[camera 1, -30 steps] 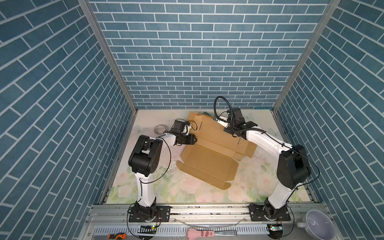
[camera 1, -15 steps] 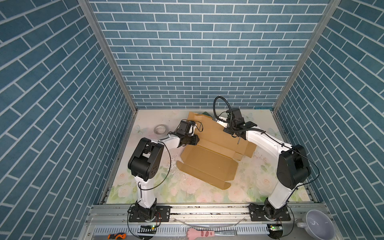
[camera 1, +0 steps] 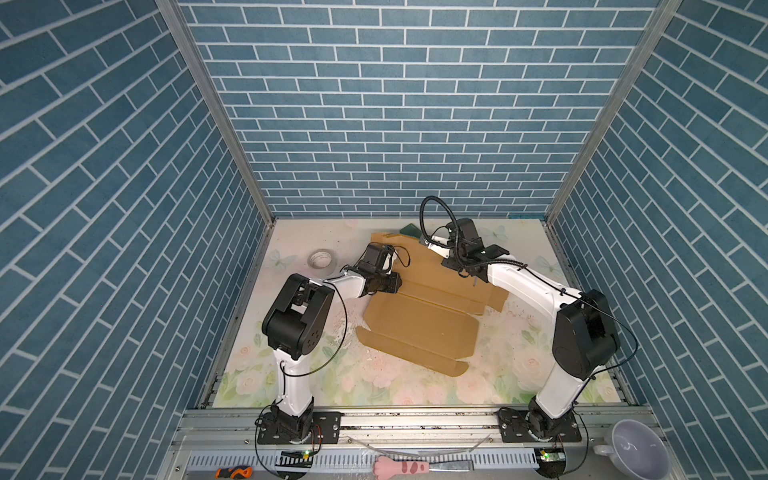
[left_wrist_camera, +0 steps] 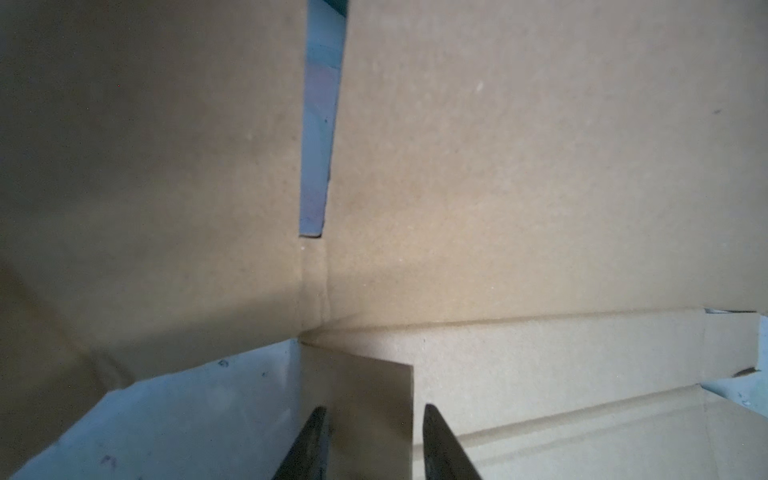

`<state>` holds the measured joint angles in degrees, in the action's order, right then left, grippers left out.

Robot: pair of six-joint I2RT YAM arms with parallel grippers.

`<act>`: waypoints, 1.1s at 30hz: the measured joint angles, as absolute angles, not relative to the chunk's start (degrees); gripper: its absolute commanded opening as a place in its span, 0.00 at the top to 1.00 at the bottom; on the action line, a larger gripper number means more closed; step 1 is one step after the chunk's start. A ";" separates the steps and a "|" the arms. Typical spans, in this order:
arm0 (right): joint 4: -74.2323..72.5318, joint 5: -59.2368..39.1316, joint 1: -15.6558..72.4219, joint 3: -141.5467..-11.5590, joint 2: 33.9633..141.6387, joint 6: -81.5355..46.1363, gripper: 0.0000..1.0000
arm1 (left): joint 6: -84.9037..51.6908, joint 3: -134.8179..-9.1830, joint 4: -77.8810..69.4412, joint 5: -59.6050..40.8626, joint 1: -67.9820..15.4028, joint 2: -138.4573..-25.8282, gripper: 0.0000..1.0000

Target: Fold the paper box

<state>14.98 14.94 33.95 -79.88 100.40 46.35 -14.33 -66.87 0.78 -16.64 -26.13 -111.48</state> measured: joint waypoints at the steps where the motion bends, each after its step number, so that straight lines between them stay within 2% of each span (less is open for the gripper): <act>1: 14.96 15.00 33.95 -79.88 100.40 46.37 1.00 | -14.22 -66.87 1.21 -16.69 -25.87 -111.22 0.54; 6: 14.96 15.03 34.04 -79.85 100.40 46.44 1.00 | -13.52 -65.10 3.53 -17.76 -22.61 -105.38 0.46; 14: 12.80 16.58 34.83 -79.13 100.27 48.03 1.00 | -10.92 -62.92 6.28 -20.51 -18.94 -93.93 0.42; 18: 11.99 17.54 35.24 -79.11 100.25 50.06 1.00 | -8.49 -61.95 9.26 -20.60 -17.56 -88.68 0.34; 21: 11.29 18.22 36.10 -78.85 99.96 51.64 1.00 | -6.63 -63.18 10.28 -20.58 -16.73 -85.43 0.31; 28: 10.07 19.73 38.83 -78.61 99.13 54.43 1.00 | -5.52 -73.73 10.66 -21.91 -16.67 -90.04 0.30; 33: 9.45 20.62 40.03 -78.13 98.61 55.59 1.00 | -5.06 -76.64 10.79 -22.59 -16.67 -95.37 0.36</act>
